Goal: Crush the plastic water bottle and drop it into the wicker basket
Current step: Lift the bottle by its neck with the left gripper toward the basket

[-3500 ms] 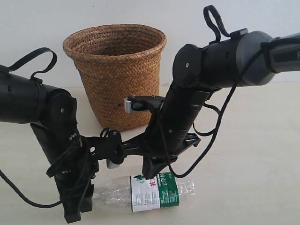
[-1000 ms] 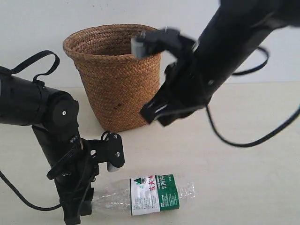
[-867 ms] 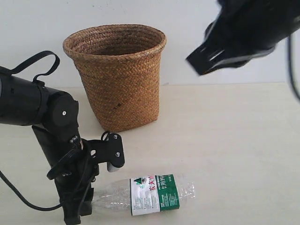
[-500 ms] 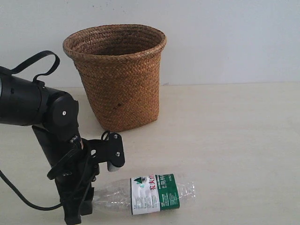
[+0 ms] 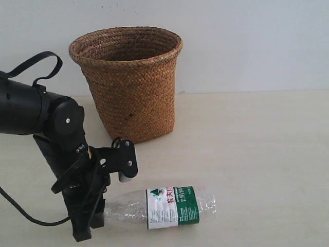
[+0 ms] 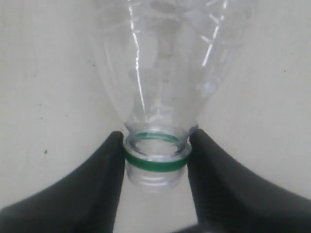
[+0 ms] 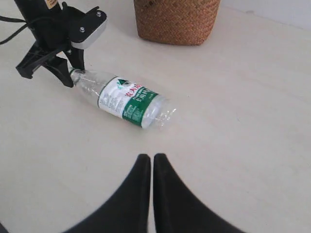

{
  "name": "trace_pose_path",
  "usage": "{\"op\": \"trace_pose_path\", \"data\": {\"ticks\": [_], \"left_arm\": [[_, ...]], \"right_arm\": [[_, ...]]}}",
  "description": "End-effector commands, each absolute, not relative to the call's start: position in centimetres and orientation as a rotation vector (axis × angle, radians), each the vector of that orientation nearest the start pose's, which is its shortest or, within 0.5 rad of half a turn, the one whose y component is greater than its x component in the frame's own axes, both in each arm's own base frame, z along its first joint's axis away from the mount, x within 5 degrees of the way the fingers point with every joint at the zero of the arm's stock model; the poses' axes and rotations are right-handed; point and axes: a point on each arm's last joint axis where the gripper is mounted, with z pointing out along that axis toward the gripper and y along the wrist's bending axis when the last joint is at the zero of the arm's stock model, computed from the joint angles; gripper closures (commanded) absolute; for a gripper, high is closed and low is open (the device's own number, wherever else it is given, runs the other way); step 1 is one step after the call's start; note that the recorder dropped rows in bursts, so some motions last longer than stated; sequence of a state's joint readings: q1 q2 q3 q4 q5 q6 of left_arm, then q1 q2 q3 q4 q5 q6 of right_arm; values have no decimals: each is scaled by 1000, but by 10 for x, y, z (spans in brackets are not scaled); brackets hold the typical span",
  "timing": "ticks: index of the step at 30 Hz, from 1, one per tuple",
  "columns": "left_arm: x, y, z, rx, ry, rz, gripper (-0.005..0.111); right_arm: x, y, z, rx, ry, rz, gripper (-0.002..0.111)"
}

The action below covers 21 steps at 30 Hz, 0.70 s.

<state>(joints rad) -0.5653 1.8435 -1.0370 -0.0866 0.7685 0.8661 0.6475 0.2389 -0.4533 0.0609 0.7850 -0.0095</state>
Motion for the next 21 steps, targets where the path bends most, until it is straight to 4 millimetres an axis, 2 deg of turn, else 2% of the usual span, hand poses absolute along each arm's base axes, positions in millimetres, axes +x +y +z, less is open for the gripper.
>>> {"op": "trace_pose_path", "data": {"ticks": [1, 6, 12, 17, 21], "left_arm": [[276, -180, 179, 1892, 2239, -10, 103], [291, -171, 232, 1785, 2112, 201, 103], [312, -152, 294, 1623, 2059, 313, 103], [324, -142, 324, 1573, 2020, 355, 103], [326, -140, 335, 1598, 1988, 378, 103]], "right_arm": [[38, 34, 282, -621, 1922, 495, 108], [39, 36, 288, -588, 1862, 539, 108], [41, 38, 298, -532, 1769, 590, 108], [47, 40, 298, -490, 1643, 596, 108], [54, 44, 280, -455, 1583, 599, 108]]}}
